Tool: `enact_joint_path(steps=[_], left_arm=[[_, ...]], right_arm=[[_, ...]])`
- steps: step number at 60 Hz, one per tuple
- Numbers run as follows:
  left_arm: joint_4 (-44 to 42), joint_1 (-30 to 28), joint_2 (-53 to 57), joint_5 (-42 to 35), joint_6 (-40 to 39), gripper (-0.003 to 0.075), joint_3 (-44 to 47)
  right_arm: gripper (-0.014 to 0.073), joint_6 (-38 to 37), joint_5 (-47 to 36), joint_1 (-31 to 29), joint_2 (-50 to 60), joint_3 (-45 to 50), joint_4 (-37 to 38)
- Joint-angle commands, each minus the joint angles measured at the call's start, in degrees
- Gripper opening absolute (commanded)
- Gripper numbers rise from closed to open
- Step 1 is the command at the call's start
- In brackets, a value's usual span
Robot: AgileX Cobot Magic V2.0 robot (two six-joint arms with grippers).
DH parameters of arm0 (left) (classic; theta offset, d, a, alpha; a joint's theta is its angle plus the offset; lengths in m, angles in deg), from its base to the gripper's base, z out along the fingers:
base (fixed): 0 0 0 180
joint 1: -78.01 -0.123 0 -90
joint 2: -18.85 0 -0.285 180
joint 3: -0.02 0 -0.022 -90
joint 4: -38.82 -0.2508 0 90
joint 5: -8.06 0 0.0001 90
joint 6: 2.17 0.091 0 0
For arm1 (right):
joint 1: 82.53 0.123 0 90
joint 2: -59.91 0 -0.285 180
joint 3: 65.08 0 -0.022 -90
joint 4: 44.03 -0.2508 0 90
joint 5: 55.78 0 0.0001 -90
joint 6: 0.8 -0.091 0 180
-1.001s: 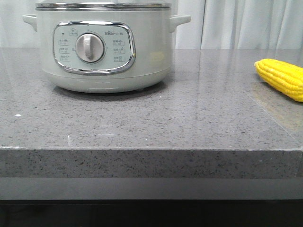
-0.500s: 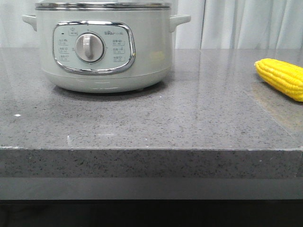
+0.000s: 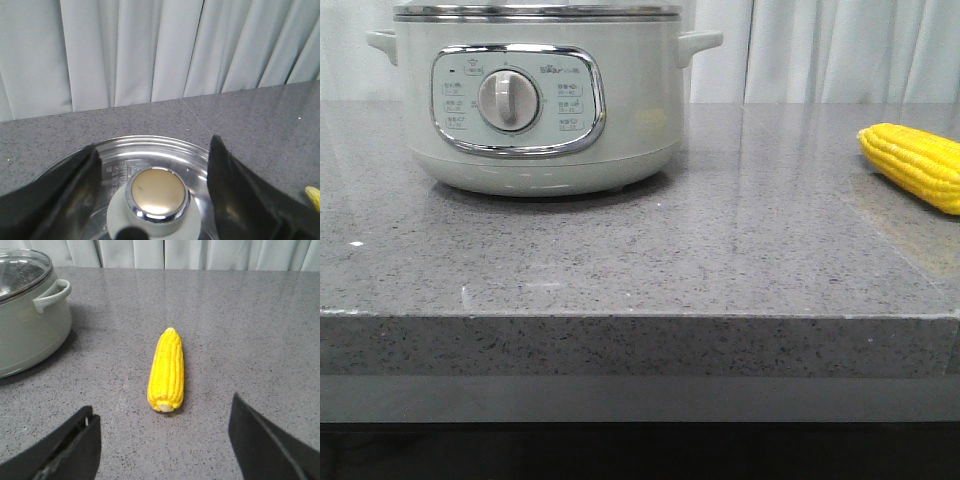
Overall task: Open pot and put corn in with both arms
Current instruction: 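Grasp the glass lid knob with the left gripper, then lift the glass lid off the pot with the left gripper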
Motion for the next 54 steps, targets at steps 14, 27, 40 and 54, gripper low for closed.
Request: enact_joint_path(steps=[14, 27, 40, 54], left_arm=[[1.66, 0.44, -4.64, -5.2, 0.0, 0.0459, -7.22], [1.66, 0.44, -7.7, -6.29, 0.0, 0.0459, -7.44], [1.81, 0.75, -9.27, -6.29, 0.0, 0.0459, -7.44], [1.81, 0.79, -9.56, -6.41, 0.0, 0.0393, -7.44]], right_arm=[[0.0552, 0.17, -4.17, -0.3, -0.9, -1.58, -0.4], [0.0552, 0.17, -4.17, -0.3, -0.9, -1.58, -0.4], [0.0552, 0.17, -4.17, -0.3, -0.9, -1.58, -0.4], [0.0552, 0.17, -4.17, -0.3, -0.9, -1.58, -0.4]])
